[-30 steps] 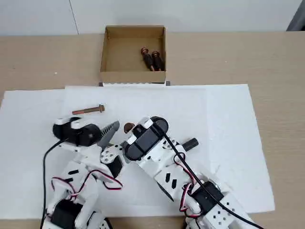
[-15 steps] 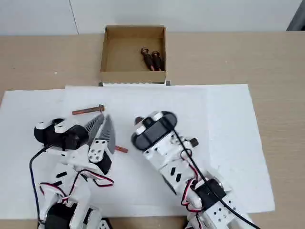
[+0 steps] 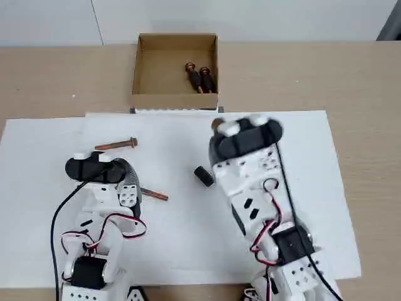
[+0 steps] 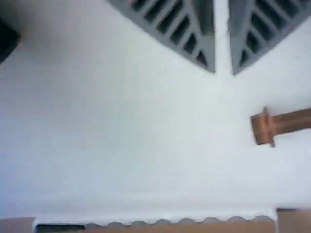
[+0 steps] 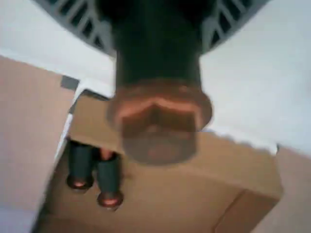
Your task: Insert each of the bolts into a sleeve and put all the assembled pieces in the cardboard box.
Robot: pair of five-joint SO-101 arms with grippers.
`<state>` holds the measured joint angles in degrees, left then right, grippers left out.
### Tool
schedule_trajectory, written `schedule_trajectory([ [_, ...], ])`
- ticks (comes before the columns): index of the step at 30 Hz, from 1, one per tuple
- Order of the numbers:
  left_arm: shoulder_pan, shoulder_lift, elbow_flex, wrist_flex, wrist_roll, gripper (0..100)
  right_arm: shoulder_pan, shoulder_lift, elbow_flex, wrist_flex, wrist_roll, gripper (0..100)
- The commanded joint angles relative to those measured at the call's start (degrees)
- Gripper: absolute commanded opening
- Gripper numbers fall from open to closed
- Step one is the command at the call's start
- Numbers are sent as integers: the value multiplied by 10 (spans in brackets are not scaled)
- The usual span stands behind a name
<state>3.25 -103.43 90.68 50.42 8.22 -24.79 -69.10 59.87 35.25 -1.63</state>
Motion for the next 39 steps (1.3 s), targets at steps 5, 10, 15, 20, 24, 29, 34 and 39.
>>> schedule_trajectory([
  [5, -8, -4, 0, 73, -8, 6, 32, 180, -199, 6, -71, 3],
  [10, -7, -5, 19, 83, -8, 6, 32, 333, -282, 4, -66, 3],
  [15, -5, -6, 31, 82, -8, 6, 33, 503, -424, 4, -33, 3],
  [20, -4, -6, 31, 82, -10, 6, 33, 676, -593, 7, 28, 3],
  [24, -3, -6, 31, 82, -10, 6, 35, 812, -733, 7, 101, 3],
  [29, -3, -6, 31, 82, -10, 6, 30, 948, -877, 7, 213, 3],
  [34, -3, -6, 31, 82, -10, 6, 18, 1040, -967, 4, 309, 3],
  [39, -3, -6, 31, 82, -10, 6, 5, 1105, -1017, -3, 367, 6],
])
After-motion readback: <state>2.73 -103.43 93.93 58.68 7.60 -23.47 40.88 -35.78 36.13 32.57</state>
